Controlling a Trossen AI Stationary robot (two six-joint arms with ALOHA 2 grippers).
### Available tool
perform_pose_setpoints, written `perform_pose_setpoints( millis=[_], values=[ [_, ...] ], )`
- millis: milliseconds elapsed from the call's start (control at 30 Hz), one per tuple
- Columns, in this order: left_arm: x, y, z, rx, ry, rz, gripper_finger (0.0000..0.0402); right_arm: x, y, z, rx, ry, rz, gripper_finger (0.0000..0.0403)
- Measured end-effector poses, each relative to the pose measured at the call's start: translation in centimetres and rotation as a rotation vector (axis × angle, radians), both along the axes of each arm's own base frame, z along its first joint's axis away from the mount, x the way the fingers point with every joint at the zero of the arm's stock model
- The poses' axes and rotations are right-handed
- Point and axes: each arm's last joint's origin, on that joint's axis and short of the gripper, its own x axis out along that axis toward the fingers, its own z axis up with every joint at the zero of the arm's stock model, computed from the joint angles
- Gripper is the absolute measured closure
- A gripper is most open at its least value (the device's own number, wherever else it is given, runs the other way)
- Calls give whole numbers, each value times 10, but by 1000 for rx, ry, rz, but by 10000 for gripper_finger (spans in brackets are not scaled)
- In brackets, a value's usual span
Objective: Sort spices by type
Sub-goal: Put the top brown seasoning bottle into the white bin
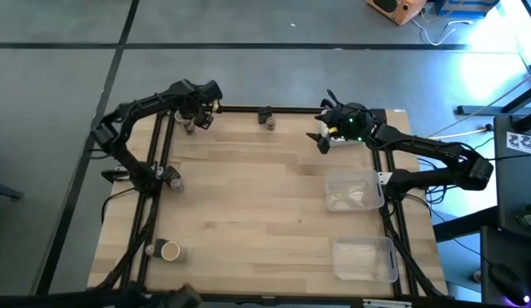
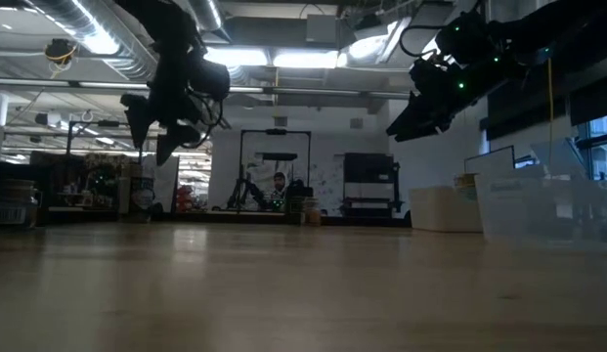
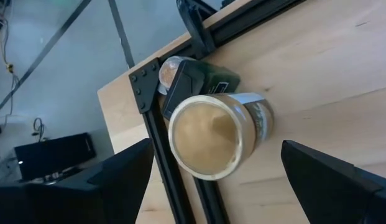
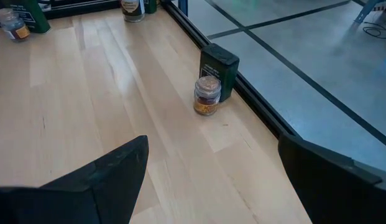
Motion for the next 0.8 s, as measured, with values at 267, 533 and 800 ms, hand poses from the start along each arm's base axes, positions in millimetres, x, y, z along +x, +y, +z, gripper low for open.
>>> perform_pose_setpoints(
  millis=[267,533,800],
  values=[
    [-7,12,-9,-49,43,1,66,0,0,-1,5,7,0,45],
    [-10,22,-21,-97,79,8,66,-1,1,-1,10,15,0,45],
    [-11,25,-25,-113,91,4,66,-1,1,-2,11,15,0,45]
  ],
)
